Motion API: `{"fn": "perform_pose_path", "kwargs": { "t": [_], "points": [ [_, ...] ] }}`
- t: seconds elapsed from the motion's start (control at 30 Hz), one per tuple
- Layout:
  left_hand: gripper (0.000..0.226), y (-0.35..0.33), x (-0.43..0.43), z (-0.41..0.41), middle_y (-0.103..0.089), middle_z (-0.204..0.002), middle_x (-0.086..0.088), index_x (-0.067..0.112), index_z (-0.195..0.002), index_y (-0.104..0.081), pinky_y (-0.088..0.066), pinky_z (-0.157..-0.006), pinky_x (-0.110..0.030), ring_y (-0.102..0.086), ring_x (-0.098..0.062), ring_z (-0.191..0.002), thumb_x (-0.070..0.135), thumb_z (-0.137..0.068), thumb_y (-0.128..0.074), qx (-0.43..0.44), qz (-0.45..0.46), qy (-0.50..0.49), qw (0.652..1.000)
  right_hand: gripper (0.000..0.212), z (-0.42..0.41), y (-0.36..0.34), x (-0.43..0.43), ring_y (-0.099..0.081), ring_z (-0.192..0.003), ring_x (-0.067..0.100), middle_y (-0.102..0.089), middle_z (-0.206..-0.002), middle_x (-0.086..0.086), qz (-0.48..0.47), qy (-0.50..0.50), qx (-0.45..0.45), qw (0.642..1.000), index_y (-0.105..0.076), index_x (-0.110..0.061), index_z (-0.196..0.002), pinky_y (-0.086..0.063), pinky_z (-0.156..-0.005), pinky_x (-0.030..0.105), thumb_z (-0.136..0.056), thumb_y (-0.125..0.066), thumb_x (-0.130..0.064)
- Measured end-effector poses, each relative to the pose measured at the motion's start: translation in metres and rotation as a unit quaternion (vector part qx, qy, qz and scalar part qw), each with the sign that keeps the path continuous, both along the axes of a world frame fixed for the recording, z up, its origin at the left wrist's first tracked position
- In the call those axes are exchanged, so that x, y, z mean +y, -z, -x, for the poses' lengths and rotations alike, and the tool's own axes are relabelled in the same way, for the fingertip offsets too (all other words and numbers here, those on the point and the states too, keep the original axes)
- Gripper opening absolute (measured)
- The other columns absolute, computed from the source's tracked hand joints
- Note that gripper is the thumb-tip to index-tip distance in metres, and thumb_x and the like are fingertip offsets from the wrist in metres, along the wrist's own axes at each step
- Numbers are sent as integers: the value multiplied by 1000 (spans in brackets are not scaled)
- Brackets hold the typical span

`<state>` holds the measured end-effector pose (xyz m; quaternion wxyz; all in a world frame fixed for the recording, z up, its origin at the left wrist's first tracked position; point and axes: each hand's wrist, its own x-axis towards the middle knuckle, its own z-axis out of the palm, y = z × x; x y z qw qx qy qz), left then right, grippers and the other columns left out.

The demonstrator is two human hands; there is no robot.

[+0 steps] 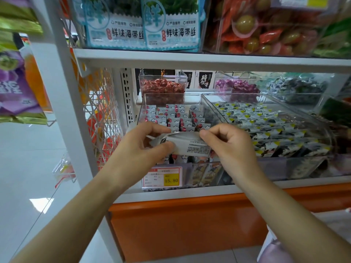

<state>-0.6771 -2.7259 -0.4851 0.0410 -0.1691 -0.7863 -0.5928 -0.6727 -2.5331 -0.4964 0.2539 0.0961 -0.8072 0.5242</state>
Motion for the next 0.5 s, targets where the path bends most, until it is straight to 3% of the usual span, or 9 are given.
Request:
{"fn": "perform_pose_path", "kwargs": {
  "t": [0.17,0.33,0.4,0.47,0.5],
  "points": [
    [16,-2,3,1,-65,-79,-8,11,-81,-60,-59,-58,-33,-66,-15,-64,27,-81,-64,-6,6,-42,999,16,-5,1,-5,-54,-57,1,-56,-57,-12,-28,-13,47,998,-64,-16,-71,-40,-56,11,-87,-63,-19],
    [25,-2,1,6,-67,-82,-13,0,-77,-60,-56,-52,-25,-69,-15,-66,23,-85,-64,-16,-8,-61,998,15,-5,1,-8,-59,-67,-2,-61,-66,-15,-37,-21,66,997,-64,-27,-75,-43,-59,9,-87,-63,-18],
    [27,-1,1,7,-66,-81,-12,-2,-78,-61,-56,-50,-24,-68,-15,-62,23,-87,-62,-20,-26,-78,996,5,-4,-2,-5,-63,-75,-2,-67,-77,-13,24,-87,21,996,-67,-28,-86,-49,-63,11,-83,-65,-26],
    [28,-2,2,7,-66,-77,-10,-2,-82,-60,-54,-47,-22,-67,-16,-55,24,-90,-57,-39,-69,-92,993,30,-3,-5,0,-67,-88,3,-70,-99,-12,69,-175,-52,981,-66,-32,-103,-54,-73,18,-73,-67,-34],
    [29,-3,3,7,-65,-75,-9,-1,-85,-60,-53,-46,-22,-66,-14,-52,26,-92,-54,-45,-83,-94,991,38,-1,-5,3,-67,-92,5,-69,-106,-11,47,-190,-63,979,-64,-35,-107,-55,-77,20,-69,-68,-35]
  ]
}}
